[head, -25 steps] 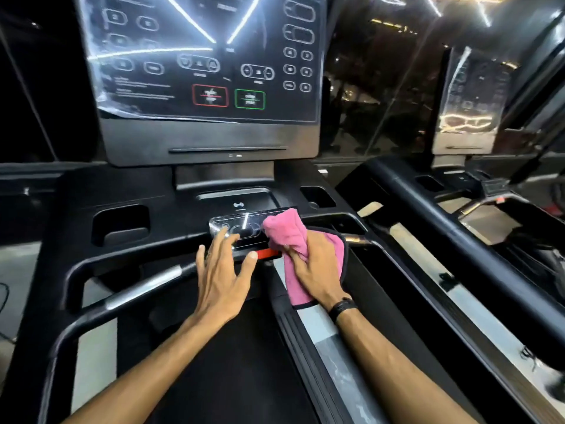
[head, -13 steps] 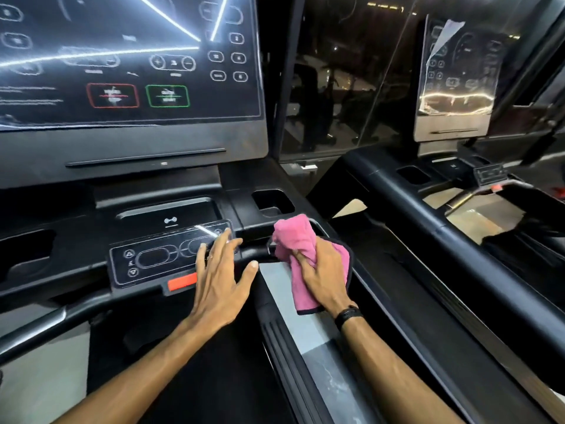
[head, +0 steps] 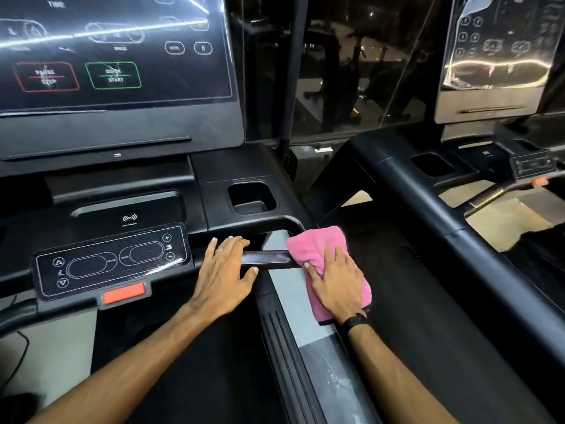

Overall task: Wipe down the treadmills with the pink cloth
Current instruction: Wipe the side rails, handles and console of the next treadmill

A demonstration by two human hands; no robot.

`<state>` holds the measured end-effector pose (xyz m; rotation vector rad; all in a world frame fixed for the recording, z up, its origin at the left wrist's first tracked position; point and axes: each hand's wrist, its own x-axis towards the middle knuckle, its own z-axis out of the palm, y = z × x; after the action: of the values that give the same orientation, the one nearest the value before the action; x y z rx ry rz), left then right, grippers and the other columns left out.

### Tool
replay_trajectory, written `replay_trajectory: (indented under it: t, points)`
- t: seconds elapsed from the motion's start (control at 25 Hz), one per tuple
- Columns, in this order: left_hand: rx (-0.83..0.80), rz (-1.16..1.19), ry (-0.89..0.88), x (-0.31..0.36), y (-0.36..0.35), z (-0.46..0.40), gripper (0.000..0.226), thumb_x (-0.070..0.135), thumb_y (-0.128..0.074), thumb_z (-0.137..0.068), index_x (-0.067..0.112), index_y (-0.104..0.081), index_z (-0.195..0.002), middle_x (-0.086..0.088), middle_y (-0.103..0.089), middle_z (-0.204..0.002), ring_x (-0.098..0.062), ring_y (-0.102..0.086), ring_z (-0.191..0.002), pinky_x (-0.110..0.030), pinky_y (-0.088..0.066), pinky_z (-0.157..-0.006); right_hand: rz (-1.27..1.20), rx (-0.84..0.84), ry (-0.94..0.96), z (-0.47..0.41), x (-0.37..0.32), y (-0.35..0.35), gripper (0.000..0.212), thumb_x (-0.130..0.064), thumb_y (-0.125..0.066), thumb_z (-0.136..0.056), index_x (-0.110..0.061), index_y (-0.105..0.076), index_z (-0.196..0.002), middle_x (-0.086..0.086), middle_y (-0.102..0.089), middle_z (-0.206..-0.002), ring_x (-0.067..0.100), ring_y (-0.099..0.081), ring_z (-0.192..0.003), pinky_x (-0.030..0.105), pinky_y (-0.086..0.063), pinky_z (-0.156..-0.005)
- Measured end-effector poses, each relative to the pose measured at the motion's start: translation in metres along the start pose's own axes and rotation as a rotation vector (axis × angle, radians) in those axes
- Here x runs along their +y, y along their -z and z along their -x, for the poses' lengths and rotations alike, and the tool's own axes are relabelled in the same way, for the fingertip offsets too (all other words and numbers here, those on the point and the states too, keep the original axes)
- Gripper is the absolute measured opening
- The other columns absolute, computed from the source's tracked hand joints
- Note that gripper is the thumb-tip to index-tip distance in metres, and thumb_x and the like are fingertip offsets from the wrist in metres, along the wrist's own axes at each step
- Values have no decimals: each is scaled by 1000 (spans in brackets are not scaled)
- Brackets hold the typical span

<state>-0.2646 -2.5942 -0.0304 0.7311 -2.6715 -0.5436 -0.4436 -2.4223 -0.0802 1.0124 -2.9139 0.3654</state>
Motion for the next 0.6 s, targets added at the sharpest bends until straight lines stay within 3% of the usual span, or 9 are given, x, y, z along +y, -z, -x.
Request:
replay_trajectory:
  t: [0.08, 0.28, 0.48, 0.6]
  points:
    - [-72, -98, 17, -1, -4, -7, 60, 36, -58, -95, 10, -40, -147, -6, -50, -146, -21, -41, -139, -39, -11, -122, 11, -49, -52, -9, -2, -1, 69, -60, -36, -99, -12, -39, -149, 15, -47, -145, 37, -50, -125, 52, -44, -99]
    - [-189, -255, -18, 13, -17, -31, 44, 44, -51, -96, 18, -55, -130, 0, -64, -124, -22, -55, -117, -39, -35, -100, -479, -165, -371, -43, 7, 21, 62, -62, -42, -97, -13, -51, -135, 18, -62, -128, 41, -57, -114, 50, -44, -98]
    - [-227, -278, -36, 26, -28, -45, 34, 43, -50, -95, 18, -60, -115, -1, -67, -113, -23, -59, -109, -39, -38, -92, -59, -17, -141, 2, -8, 6, 67, -57, -32, -101, -8, -45, -145, 16, -51, -145, 37, -50, -128, 52, -42, -102]
    - [-262, -290, -65, 32, -34, -51, 36, 45, -51, -94, 17, -58, -115, -2, -67, -114, -24, -60, -109, -38, -37, -93, -317, -146, -307, -40, -3, 14, 58, -57, -39, -100, -11, -49, -133, 17, -60, -127, 39, -57, -114, 53, -43, -99]
